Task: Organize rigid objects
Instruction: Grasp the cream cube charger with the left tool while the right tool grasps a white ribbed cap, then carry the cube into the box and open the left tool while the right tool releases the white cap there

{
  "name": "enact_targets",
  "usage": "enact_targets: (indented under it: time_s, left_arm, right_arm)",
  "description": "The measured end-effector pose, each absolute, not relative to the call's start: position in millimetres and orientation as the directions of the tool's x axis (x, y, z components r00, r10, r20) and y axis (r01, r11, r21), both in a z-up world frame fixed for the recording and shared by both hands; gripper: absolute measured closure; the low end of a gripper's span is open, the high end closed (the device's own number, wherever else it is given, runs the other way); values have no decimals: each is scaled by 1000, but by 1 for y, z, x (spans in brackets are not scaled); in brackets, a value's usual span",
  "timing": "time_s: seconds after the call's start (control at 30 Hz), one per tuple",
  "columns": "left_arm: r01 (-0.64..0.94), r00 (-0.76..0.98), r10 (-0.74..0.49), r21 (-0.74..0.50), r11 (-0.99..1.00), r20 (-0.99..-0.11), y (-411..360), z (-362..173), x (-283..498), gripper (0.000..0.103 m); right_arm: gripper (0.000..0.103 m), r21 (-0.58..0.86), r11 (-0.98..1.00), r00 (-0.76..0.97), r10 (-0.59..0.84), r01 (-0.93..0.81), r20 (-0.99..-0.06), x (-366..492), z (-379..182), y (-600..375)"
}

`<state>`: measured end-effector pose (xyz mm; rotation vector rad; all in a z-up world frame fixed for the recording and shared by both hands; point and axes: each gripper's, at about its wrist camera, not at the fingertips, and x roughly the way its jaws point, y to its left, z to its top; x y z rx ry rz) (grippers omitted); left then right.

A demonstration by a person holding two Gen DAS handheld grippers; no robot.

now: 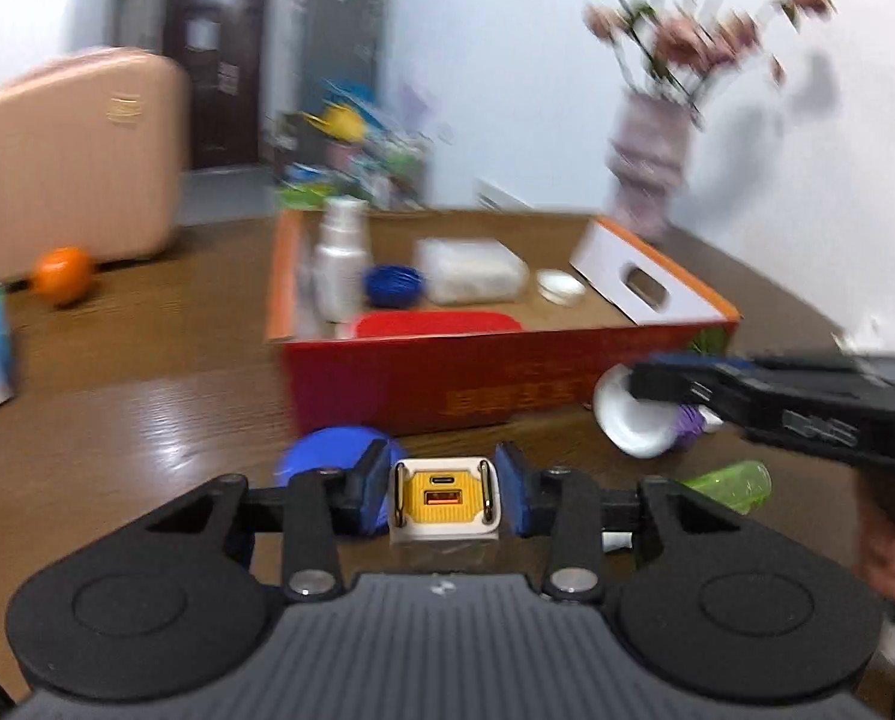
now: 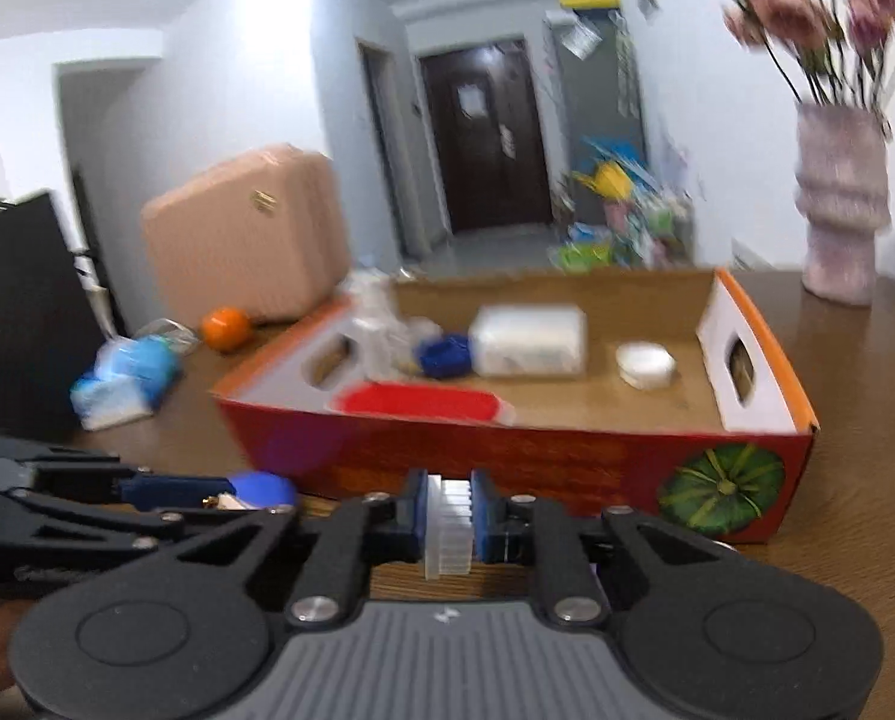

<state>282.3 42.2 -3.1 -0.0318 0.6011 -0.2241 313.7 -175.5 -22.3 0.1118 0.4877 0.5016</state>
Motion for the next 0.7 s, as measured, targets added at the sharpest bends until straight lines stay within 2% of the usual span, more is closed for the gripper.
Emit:
enact_targets:
  time_s: [0.1, 0.17, 0.27, 0.4, 0.43, 0.5, 0.53, 0.57, 0.63, 0.7]
  left_arm:
    - [146, 799, -207, -153, 978, -565, 53, -5, 248, 64]
    - [125, 799, -183, -141, 982, -573, 55, -8, 226, 65]
    - [135, 791, -167, -99, 986, -588, 50, -9, 200, 65]
    - [177, 788, -175, -55, 983, -591, 37, -18, 182, 64]
    - [187, 786, -177, -45, 981, -592, 33, -20, 181, 64]
    - [189, 783, -162, -19, 982, -600, 27, -25, 179, 61]
    - [178, 792, -151, -13, 984, -592, 26, -26, 177, 55]
    - [173, 797, -146, -9, 985, -586, 25, -27, 175, 44]
    - [174, 796, -157, -27, 984, -584, 27, -29, 175, 43]
    - [156, 793, -144, -31, 987, -592, 28, -32, 180, 43]
  right_arm:
    - [88, 316, 798, 656, 602, -513, -455, 283, -25, -176]
    - [88, 348, 762, 569, 642, -545, -513, 270, -37, -177]
    - [88, 368, 769, 528, 631, -523, -568, 258, -53, -182]
    - [87, 408, 794, 548, 607, -451, -575, 260, -64, -187]
    - [85, 363, 831, 575, 554, -421, -601, 260, -65, -185]
    - [85, 292, 862, 633, 504, -415, -589, 253, -62, -185]
    - [80, 286, 863, 644, 502, -416, -578, 250, -60, -186]
    - [72, 285, 860, 647, 507, -423, -570, 247, -58, -187]
    - [60, 273, 846, 656, 529, -458, -539, 236, -53, -189]
    - [56, 233, 838, 651, 533, -493, -541, 230, -51, -182]
